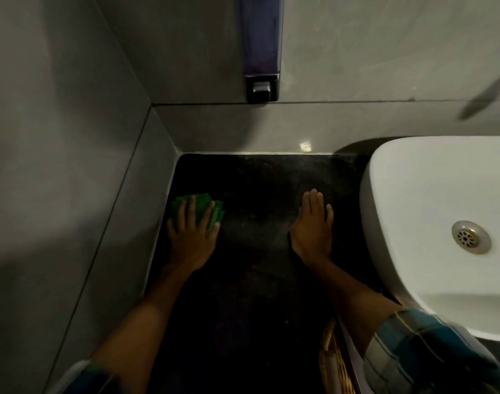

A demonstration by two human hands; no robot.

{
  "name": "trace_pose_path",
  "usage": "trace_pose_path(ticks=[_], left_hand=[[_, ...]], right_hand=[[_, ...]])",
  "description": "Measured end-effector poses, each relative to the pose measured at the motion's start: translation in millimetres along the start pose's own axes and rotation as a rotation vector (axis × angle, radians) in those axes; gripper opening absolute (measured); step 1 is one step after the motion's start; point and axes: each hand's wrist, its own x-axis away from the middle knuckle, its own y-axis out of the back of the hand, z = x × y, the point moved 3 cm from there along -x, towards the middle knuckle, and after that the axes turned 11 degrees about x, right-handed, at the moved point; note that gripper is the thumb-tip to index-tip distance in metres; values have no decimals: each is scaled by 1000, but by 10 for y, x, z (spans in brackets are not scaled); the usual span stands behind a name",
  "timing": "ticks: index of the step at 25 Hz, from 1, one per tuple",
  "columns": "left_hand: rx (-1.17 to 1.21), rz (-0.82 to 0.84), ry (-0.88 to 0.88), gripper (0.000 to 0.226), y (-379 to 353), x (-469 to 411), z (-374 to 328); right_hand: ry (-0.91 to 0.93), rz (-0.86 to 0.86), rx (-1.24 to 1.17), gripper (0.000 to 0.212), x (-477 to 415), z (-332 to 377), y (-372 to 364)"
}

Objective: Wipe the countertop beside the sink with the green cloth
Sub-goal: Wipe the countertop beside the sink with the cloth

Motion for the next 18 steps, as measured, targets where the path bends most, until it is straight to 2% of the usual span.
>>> trace_pose_path(ticks=[4,6,7,8,10,12,15,18], left_hand=[[181,148,-150,54,-347,249,-837],[532,153,-66,49,-162,144,-734],[609,126,-14,48,-73,118,-521],[553,101,13,49,-17,188,-251],[288,132,-27,57,47,443,259],[179,178,-74,64,23,643,505],[230,100,-67,48,19,584,405],[215,71,-98,46,-34,662,132]], right_hand=[[-12,96,-421,46,-114,30,297],[198,121,-513,50,34,286,398],[342,168,-439,57,140,452,385],[453,231,-324,64,255,598,350],[520,331,-140,71,404,773,263],[572,336,-101,70,618,800,256],[705,304,-9,73,1199,793,199],[699,282,195,69,1574,630,113]])
